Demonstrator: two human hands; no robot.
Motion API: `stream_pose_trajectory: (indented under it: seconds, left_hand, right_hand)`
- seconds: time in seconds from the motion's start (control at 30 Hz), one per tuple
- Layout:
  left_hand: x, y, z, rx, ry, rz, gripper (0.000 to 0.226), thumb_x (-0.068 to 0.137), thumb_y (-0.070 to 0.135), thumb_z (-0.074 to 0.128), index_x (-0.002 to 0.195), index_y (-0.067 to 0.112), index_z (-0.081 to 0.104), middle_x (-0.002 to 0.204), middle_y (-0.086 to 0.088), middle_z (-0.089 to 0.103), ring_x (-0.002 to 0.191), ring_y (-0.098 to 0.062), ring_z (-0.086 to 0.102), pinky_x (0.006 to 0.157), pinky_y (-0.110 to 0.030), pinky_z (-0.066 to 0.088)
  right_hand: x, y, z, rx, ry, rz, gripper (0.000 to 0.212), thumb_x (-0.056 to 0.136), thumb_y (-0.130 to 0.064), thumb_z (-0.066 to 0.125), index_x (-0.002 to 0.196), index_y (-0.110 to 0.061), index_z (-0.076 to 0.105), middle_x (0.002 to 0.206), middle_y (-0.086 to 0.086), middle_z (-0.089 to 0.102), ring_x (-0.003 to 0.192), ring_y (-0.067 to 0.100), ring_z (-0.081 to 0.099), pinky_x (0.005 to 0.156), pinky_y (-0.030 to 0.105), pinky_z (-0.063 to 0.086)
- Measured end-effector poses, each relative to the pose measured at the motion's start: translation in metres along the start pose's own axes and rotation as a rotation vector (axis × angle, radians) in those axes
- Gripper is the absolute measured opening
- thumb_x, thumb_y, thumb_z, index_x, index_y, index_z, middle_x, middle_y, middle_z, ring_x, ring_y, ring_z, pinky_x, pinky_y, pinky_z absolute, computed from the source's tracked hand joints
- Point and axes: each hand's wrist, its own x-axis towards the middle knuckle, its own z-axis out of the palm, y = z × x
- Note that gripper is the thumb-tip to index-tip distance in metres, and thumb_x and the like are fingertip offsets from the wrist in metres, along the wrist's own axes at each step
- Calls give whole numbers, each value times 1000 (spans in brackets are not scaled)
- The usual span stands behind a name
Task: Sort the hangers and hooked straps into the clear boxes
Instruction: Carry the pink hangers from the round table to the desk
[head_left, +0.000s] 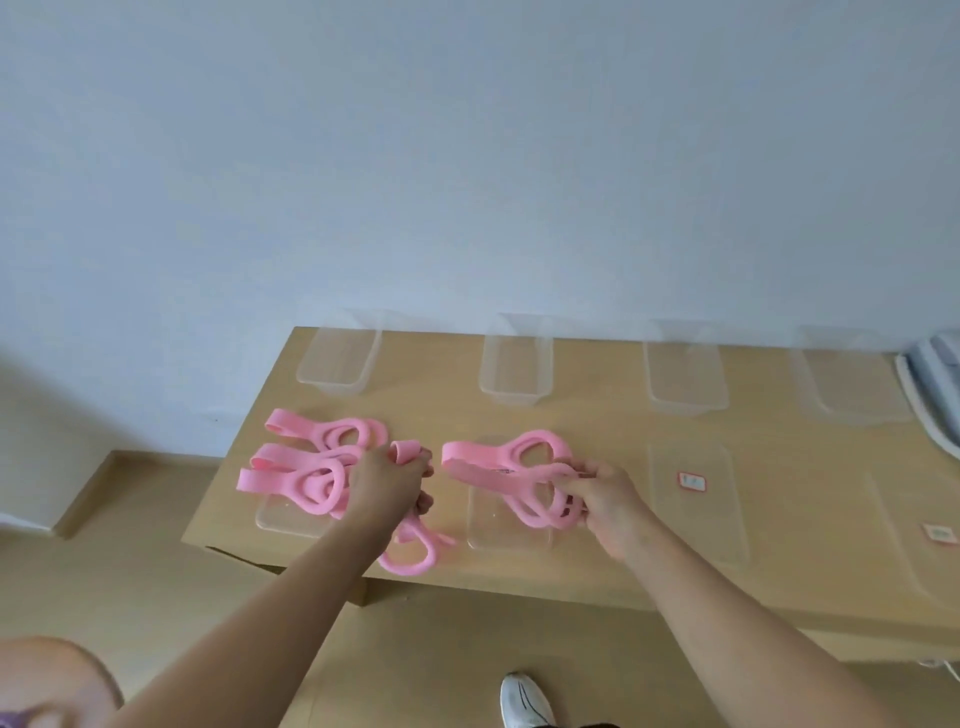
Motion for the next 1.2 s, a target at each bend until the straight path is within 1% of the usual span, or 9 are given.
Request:
stream_pose_trajectory:
  seconds: [0.07, 0.2, 0.4, 0.53, 0.63, 0.77, 0.9, 1.03, 1.2]
  left_hand:
    - [5, 5, 2, 3, 17, -23, 11, 94, 20, 63, 95, 11, 69, 76, -10, 78, 47, -20, 66, 57, -36, 58]
    - [6, 17, 3, -112, -81, 4, 11, 94, 19, 71, 92, 8, 71, 60, -1, 68, 46, -22, 61, 55, -41, 60]
    - [-1, 41, 10, -423, -388, -37, 18, 87, 11, 81, 97, 3, 69, 62, -5, 53, 51, -20, 53, 59, -35, 54]
    - [4, 45, 7, -671, -465, -127, 25, 89, 3, 76, 110, 2, 62, 69, -5, 56, 56, -18, 54, 63, -36, 56]
    - [14, 34, -4, -691, -387, -171, 29, 92, -9, 60, 120, -2, 57, 78, -12, 58, 62, -24, 61, 76, -42, 57]
    - [16, 3, -13, -433, -371, -150, 25, 89, -15, 58, 109, -1, 62, 100, -18, 63, 89, -32, 71, 76, -42, 63]
    - [15, -29, -6, -46, -320, -25, 20, 84, -5, 75, 100, 3, 67, 109, -18, 69, 88, -26, 72, 76, -38, 65]
    - [11, -40, 4, 500, -184, 225, 38, 86, 31, 81, 120, 21, 68, 126, 2, 67, 111, -19, 63, 90, -33, 49]
    - [6, -43, -17, 566, -117, 357, 55, 92, 38, 75, 142, 23, 58, 148, 1, 54, 136, -22, 47, 107, -33, 36]
  right_hand:
    - [9, -11, 4, -123, 80, -74, 24, 80, -4, 77, 101, -15, 76, 101, 11, 77, 95, 28, 73, 79, 39, 60]
    - [7, -27, 15, -871, 385, -436, 42, 84, -19, 71, 125, -13, 65, 128, 10, 61, 121, 31, 55, 94, 34, 46]
    - [-33, -24, 65, -568, -340, -288, 56, 64, -53, 87, 113, -47, 60, 114, -19, 64, 100, -6, 61, 79, 6, 47]
    - [-37, 0, 83, -522, -264, -276, 25, 72, -29, 84, 74, -30, 59, 70, -16, 59, 64, 3, 60, 65, 20, 51]
    - [-39, 8, 69, -202, -194, -120, 25, 73, -12, 84, 96, -7, 74, 82, 0, 69, 78, 15, 70, 74, 33, 60]
    - [-41, 10, 51, -94, 20, -69, 30, 77, 4, 71, 97, -17, 79, 87, 6, 70, 74, 19, 69, 63, 34, 58]
    - [-36, 10, 36, -239, 154, -125, 30, 78, -3, 77, 99, -25, 78, 89, 11, 74, 65, 13, 65, 56, 32, 54]
    - [-28, 8, 24, -669, 343, -274, 18, 80, -30, 77, 97, -30, 70, 89, -7, 69, 83, 18, 65, 72, 37, 54]
    - [-19, -1, 46, -1145, 203, -524, 51, 85, -33, 68, 133, -30, 55, 130, -1, 54, 124, 27, 44, 103, 35, 39]
